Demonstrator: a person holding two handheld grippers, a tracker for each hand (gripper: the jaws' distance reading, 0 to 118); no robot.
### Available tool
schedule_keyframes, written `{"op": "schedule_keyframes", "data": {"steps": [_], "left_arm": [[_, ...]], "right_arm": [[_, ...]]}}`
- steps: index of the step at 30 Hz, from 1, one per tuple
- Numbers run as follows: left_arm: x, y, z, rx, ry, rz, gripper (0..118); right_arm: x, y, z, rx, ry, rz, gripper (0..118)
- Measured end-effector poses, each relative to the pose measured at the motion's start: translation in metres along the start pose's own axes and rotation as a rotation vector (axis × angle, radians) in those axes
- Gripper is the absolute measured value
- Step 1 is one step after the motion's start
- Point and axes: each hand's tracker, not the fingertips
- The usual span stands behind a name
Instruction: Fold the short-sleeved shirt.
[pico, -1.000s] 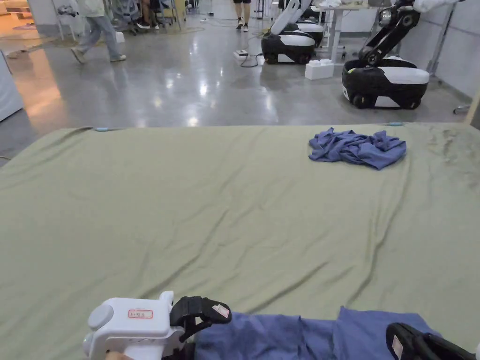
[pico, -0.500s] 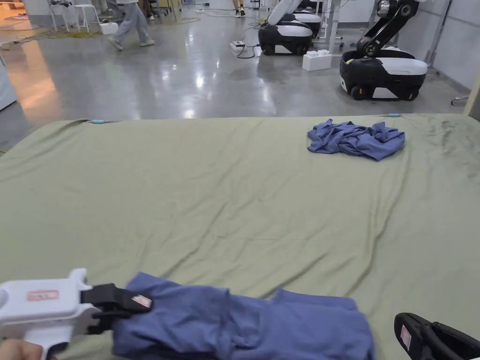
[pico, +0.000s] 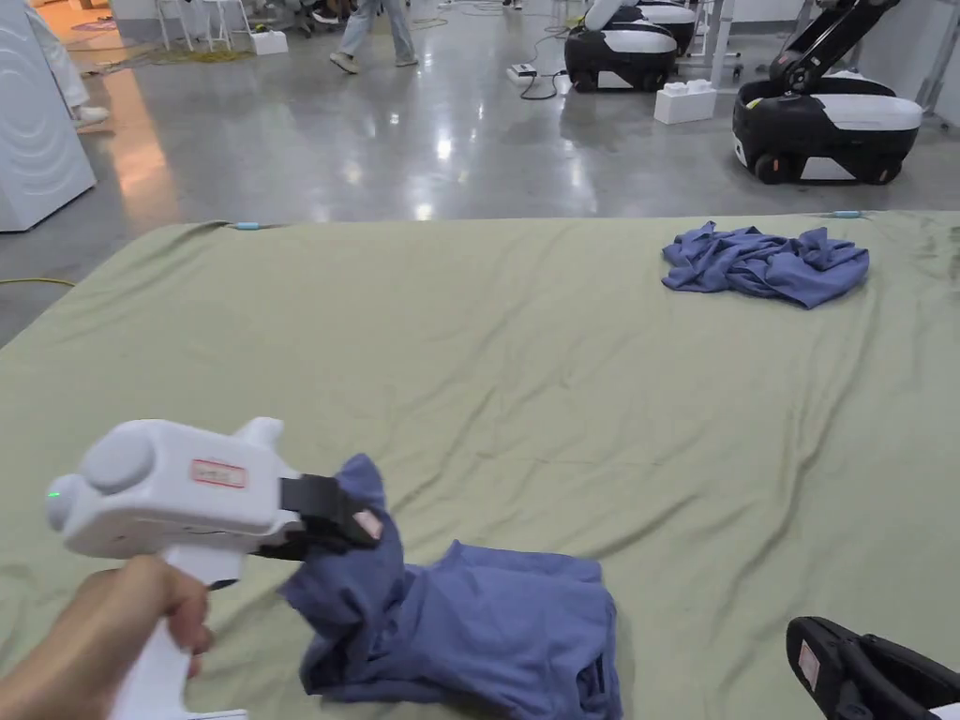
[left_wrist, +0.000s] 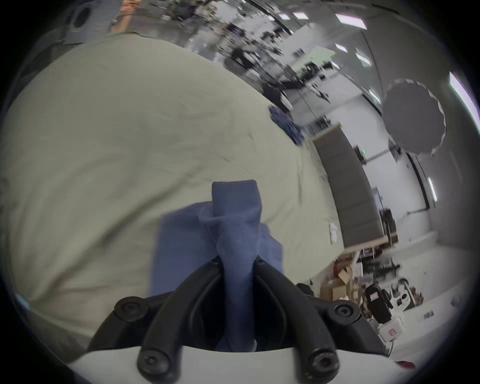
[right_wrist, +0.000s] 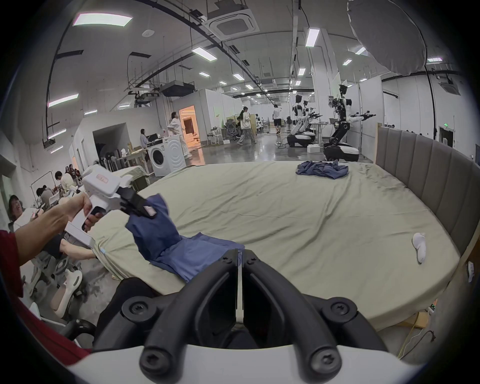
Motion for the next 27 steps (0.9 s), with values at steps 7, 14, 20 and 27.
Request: {"op": "schedule_keyframes", "data": {"steps": [7,14,20,27], "left_arm": [[0.045,-0.02,-0.143,-0.188,0.096,-0.155,14],[0.024,-0.028,-0.128,-0.063,-0.049,0.05,79],[0.03,-0.075,-0.043,0.588,0.068,-0.072,63],[0.064,-0.125,-0.184,0.222,0.226,-0.304,2]], "right_arm": [[0.019,-0.011,0.009,-0.021,-0.032,-0.052,5],[0.038,-0.016,0.017,-0.03,-0.063,-0.091,5],[0.044,-0.017,0.015,-0.03,-0.071,-0.104,5],[0.046,-0.015,0.016,-0.03,-0.038,-0.134,5]]}}
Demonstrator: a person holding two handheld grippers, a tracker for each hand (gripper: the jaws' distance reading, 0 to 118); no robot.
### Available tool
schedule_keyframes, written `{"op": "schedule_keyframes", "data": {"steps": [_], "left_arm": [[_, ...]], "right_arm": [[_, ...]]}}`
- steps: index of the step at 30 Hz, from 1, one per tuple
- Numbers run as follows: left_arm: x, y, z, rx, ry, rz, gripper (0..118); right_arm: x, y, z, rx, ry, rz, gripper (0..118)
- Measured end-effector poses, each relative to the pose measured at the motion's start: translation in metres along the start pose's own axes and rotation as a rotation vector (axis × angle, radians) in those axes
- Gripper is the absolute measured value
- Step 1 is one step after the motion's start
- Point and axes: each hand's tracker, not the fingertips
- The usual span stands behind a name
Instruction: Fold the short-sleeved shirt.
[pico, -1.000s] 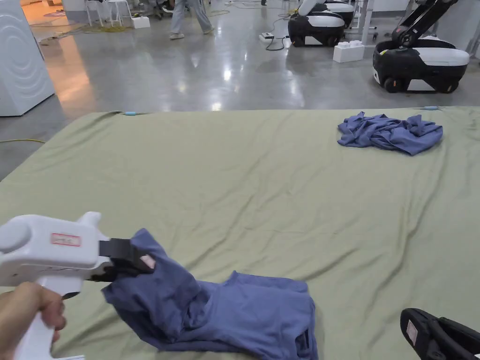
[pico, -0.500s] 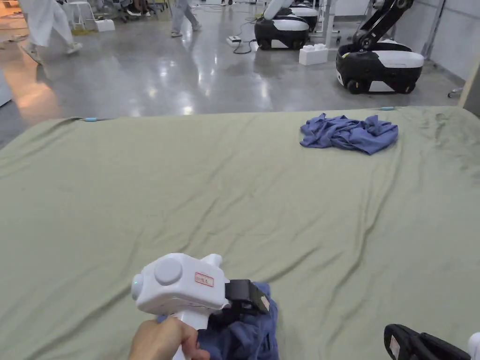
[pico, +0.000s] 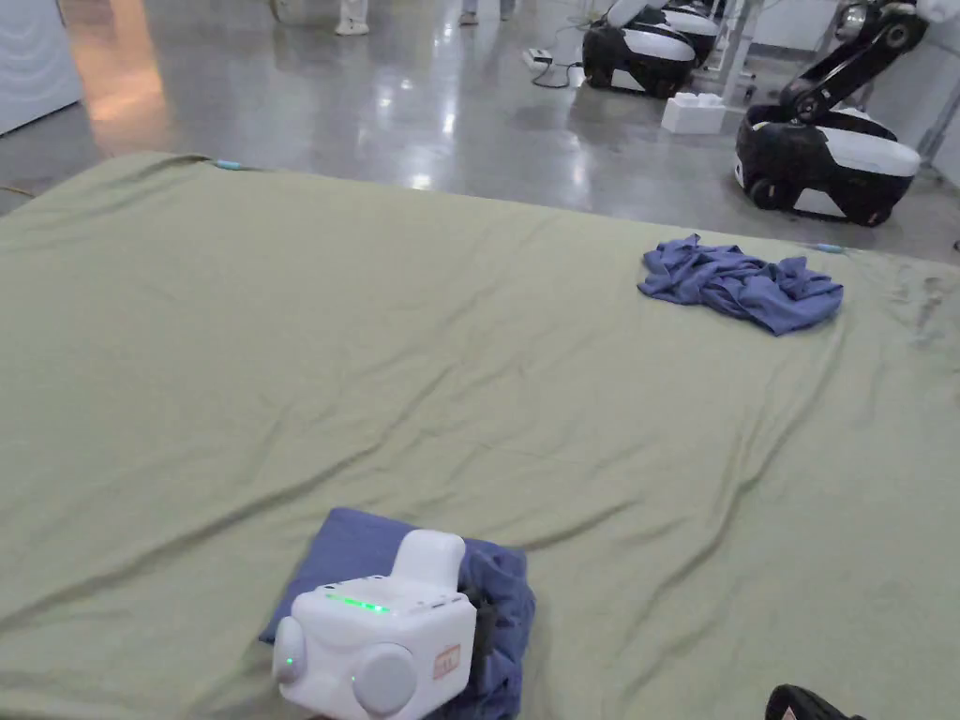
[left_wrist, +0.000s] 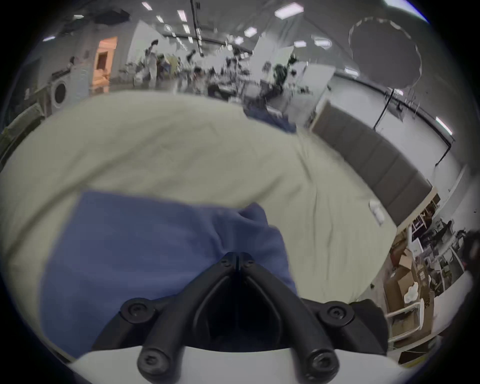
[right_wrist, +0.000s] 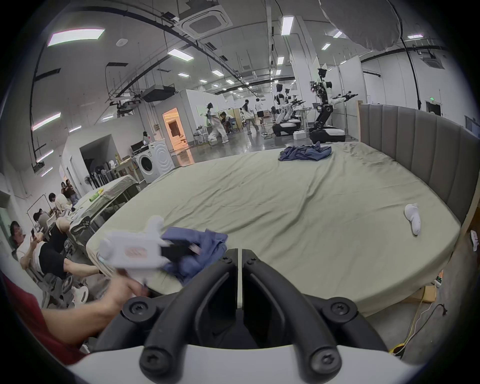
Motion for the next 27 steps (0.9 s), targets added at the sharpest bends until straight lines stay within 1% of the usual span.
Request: {"op": "schedule_keyframes", "data": {"steps": [1,2,3,4,6,7,8,9,11,12,14,15,17,18,20,21,22,23,24,25,26,27], "left_arm": [[0.006,-0.008,-0.01,0.002,0.031,0.019,2],[0.012,-0.011,-0.011,0.018,0.019,0.041,2],[0.017,-0.01,-0.008,0.071,0.014,0.068,2],[0.019,-0.007,-0.007,0.084,0.001,0.085,2],[0.019,-0.002,-0.009,0.056,-0.054,0.119,2],[0.02,-0.001,-0.007,0.048,-0.056,0.117,2],[0.021,0.0,-0.004,0.037,-0.083,0.148,2],[0.02,-0.001,0.002,0.042,-0.165,0.19,2],[0.016,-0.002,0.014,0.034,-0.396,0.294,2],[0.018,-0.001,0.028,0.048,-0.431,0.286,2],[0.008,0.007,0.063,0.099,-0.364,0.258,2],[-0.005,0.01,0.083,0.149,-0.374,0.278,2],[-0.037,0.014,0.119,0.243,-0.401,0.353,2],[-0.056,0.018,0.138,0.285,-0.377,0.372,2],[-0.088,0.025,0.161,0.295,-0.344,0.371,2],[-0.104,0.03,0.166,0.284,-0.34,0.367,2],[-0.118,0.035,0.166,0.268,-0.328,0.358,10],[-0.134,0.039,0.162,0.218,-0.295,0.359,34],[-0.147,0.044,0.154,0.156,-0.26,0.385,72],[-0.159,0.047,0.144,0.083,-0.238,0.379,104],[-0.176,0.049,0.126,0.032,-0.284,0.421,105],[-0.189,0.049,0.114,-0.012,-0.297,0.486,105]], "right_arm": [[0.0,0.001,0.003,0.007,0.001,0.002,5],[0.0,0.001,0.004,0.009,0.001,0.001,5],[0.001,0.001,0.004,0.007,0.004,0.003,5],[0.001,0.001,0.004,0.003,0.005,0.017,5],[0.0,-0.001,0.002,-0.002,-0.008,0.038,5],[0.0,-0.002,-0.002,-0.011,-0.007,0.04,5],[-0.001,-0.002,-0.005,-0.019,-0.004,0.036,5],[-0.001,-0.002,-0.006,-0.02,0.003,0.032,5],[-0.006,0.0,-0.009,-0.022,0.003,0.028,5],[-0.009,0.0,-0.01,-0.015,0.004,0.034,5],[-0.018,0.004,-0.023,-0.007,0.004,0.057,5],[-0.024,0.006,-0.035,-0.009,0.02,0.074,5],[-0.042,0.013,-0.064,-0.022,0.069,0.099,5],[-0.054,0.015,-0.082,-0.012,0.11,0.121,5],[-0.074,0.012,-0.125,-0.03,0.186,0.155,5],[-0.084,0.004,-0.151,-0.052,0.203,0.181,5],[-0.091,-0.003,-0.173,-0.106,0.201,0.183,5],[-0.098,-0.016,-0.201,-0.162,0.194,0.198,5],[-0.102,-0.029,-0.226,-0.251,0.18,0.185,5],[-0.104,-0.041,-0.248,-0.37,0.142,0.16,5],[-0.104,-0.057,-0.271,-0.531,0.09,0.121,5],[-0.101,-0.071,-0.281,-0.605,0.076,0.048,5]]}}
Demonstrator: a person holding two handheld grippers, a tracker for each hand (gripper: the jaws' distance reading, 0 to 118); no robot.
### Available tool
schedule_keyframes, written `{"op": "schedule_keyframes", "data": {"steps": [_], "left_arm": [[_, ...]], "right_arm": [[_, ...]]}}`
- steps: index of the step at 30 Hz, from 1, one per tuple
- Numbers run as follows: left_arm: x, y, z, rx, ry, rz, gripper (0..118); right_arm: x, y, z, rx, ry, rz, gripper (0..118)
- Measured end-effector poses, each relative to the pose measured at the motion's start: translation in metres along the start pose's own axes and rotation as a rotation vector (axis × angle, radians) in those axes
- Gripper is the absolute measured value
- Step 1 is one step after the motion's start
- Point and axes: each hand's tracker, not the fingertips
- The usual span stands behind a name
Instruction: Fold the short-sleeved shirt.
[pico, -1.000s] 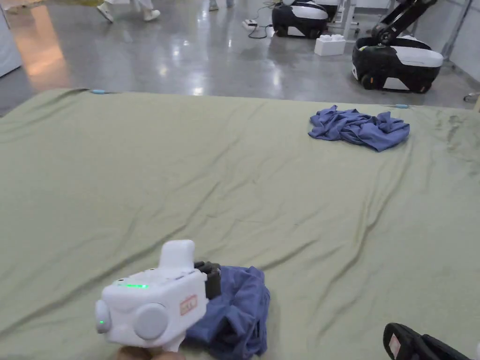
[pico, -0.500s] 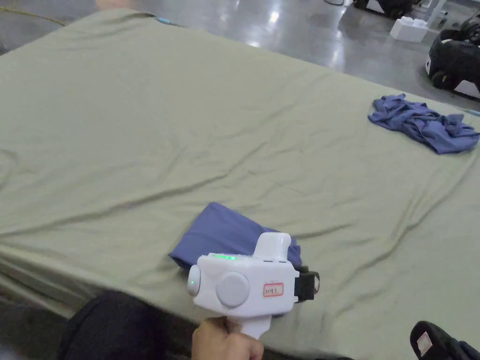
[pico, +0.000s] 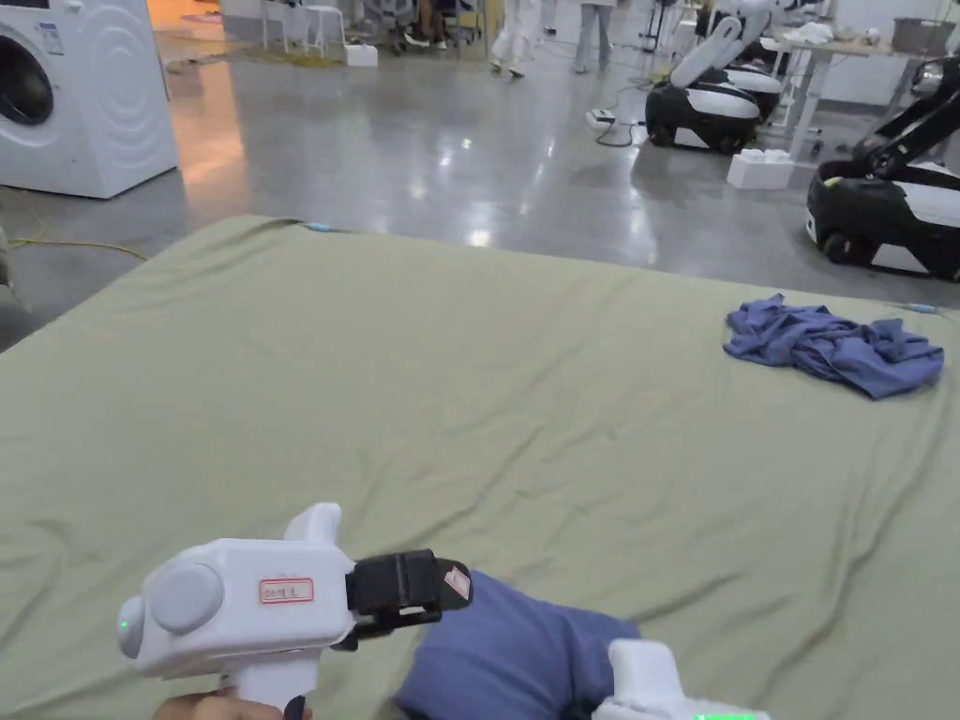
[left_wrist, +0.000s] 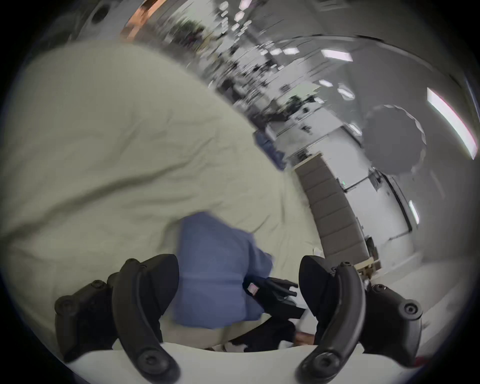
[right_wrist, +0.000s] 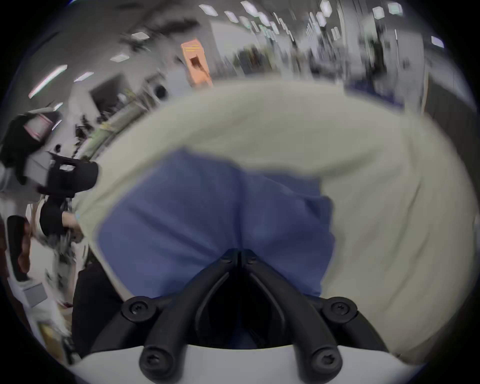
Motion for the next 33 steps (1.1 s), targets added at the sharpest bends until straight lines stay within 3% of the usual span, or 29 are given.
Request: {"op": "schedule_keyframes", "data": {"steps": [1,2,4,5,8,9,10,11,12,15,20,24,29,33], "left_arm": [[-0.016,0.007,-0.011,-0.061,0.032,0.066,105],[-0.03,0.011,-0.025,-0.109,0.006,0.092,105],[-0.041,0.012,-0.046,-0.201,0.18,0.054,105],[-0.044,0.012,-0.059,-0.23,0.198,0.013,105],[-0.039,0.014,-0.071,-0.24,0.106,0.039,105],[-0.038,0.017,-0.075,-0.247,0.027,0.062,91],[-0.038,0.018,-0.081,-0.277,-0.105,0.109,35],[-0.034,0.015,-0.083,-0.28,-0.18,0.181,21],[-0.028,0.012,-0.09,-0.283,-0.137,0.18,21],[-0.034,0.015,-0.108,-0.351,-0.208,0.179,21],[-0.088,0.044,-0.05,-0.336,-0.195,0.162,20],[-0.181,0.083,0.053,-0.243,-0.16,0.246,20],[-0.287,0.158,0.208,-0.134,0.057,0.29,20],[-0.325,0.203,0.291,-0.163,0.23,0.278,20]], "right_arm": [[0.003,-0.006,0.004,0.114,0.029,-0.062,5],[0.001,-0.003,0.02,0.204,0.035,-0.033,5],[0.0,-0.005,0.024,0.167,0.029,0.033,5],[0.002,-0.008,0.022,0.184,0.034,0.055,5],[0.007,-0.013,0.023,0.2,0.054,0.04,5],[0.007,-0.012,0.022,0.202,0.057,0.037,5],[0.007,-0.012,0.022,0.201,0.058,0.035,5],[0.006,-0.011,0.022,0.2,0.056,0.034,5],[0.005,-0.01,0.023,0.196,0.052,0.038,5],[0.005,-0.007,0.028,0.187,0.051,0.046,5],[0.01,-0.01,0.064,0.237,0.151,0.021,5],[-0.011,-0.013,0.101,0.255,0.145,0.075,5],[-0.038,-0.015,0.105,0.22,0.138,0.093,5],[-0.059,-0.012,0.09,0.172,0.133,0.088,5]]}}
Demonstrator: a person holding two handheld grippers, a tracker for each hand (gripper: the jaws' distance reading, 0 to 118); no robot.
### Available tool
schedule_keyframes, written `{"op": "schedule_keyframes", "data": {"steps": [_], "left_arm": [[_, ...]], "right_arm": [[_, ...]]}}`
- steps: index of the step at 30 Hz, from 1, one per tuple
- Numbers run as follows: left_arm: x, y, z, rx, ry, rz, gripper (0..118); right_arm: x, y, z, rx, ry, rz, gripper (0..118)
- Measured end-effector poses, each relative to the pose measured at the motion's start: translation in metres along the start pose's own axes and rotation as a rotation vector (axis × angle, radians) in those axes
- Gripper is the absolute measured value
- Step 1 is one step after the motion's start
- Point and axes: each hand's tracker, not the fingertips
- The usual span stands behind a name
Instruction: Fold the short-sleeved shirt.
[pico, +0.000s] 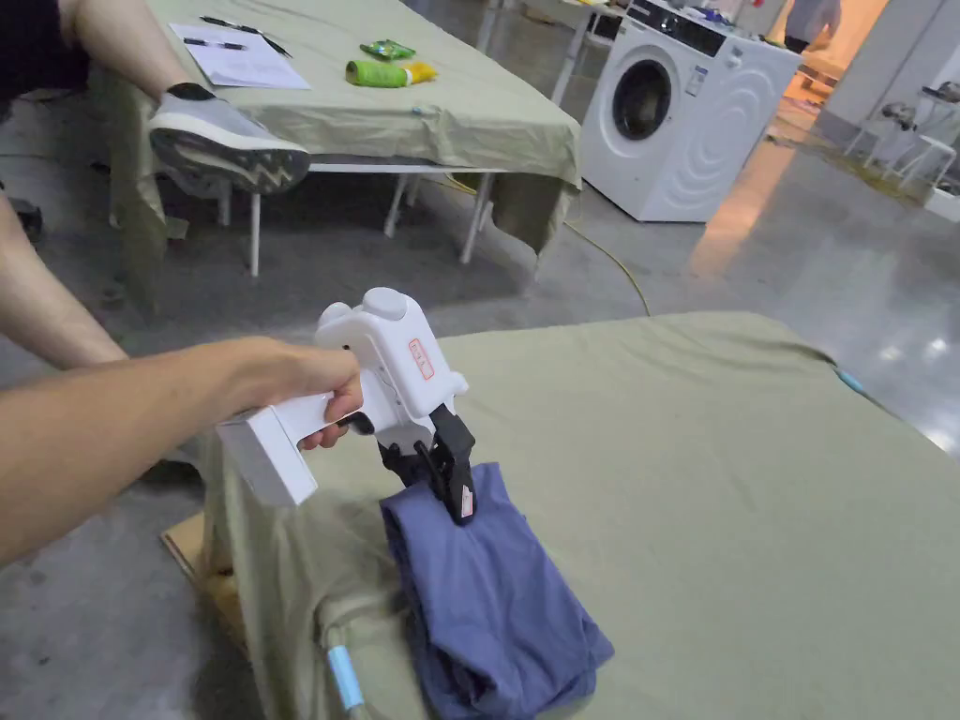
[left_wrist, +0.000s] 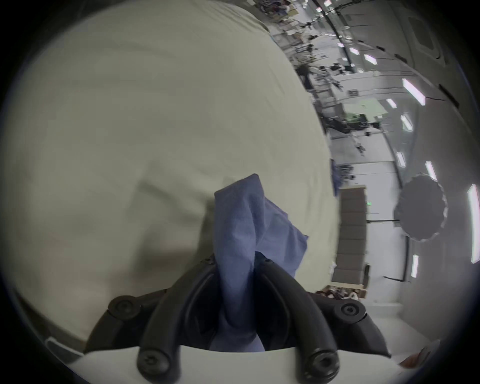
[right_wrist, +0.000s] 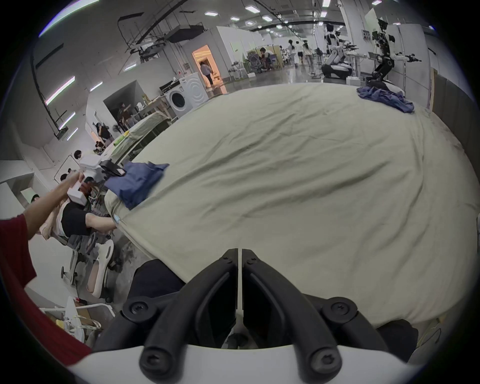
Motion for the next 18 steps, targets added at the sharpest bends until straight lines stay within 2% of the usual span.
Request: {"op": "schedule_keyframes", "data": {"steps": [4,5,6,7,8,11,12,13,15,16,18], "left_arm": [[-0.008,0.018,0.033,0.014,0.125,0.053,21],[-0.006,0.022,0.034,0.02,0.168,0.034,30],[-0.013,0.034,0.037,-0.004,0.224,0.023,56],[-0.01,0.037,0.038,0.003,0.292,0.012,97],[-0.004,0.035,0.041,0.051,0.414,-0.008,104],[0.01,0.046,0.062,0.171,0.636,0.03,104],[0.035,0.042,0.07,0.214,0.725,-0.026,104],[0.059,0.036,0.079,0.307,0.733,-0.119,104],[0.102,0.028,0.096,0.524,0.665,-0.255,104],[0.129,0.01,0.101,0.622,0.585,-0.302,104],[0.207,-0.065,0.102,0.806,0.474,-0.463,104]], "right_arm": [[-0.02,0.011,-0.018,-0.028,-0.005,0.025,5],[-0.023,0.014,-0.019,-0.023,0.002,0.026,5],[-0.026,0.018,-0.019,-0.012,0.026,0.026,5],[-0.028,0.022,-0.02,-0.007,0.048,0.023,5],[-0.03,0.025,-0.02,0.004,0.064,0.023,5],[-0.034,0.033,-0.011,0.043,0.062,0.04,5],[-0.035,0.034,-0.006,0.065,0.063,0.048,5],[-0.034,0.035,0.0,0.091,0.069,0.052,5],[-0.032,0.037,0.015,0.142,0.066,0.054,5],[-0.03,0.038,0.023,0.181,0.05,0.061,5],[-0.026,0.04,0.047,0.262,0.003,0.097,5]]}}
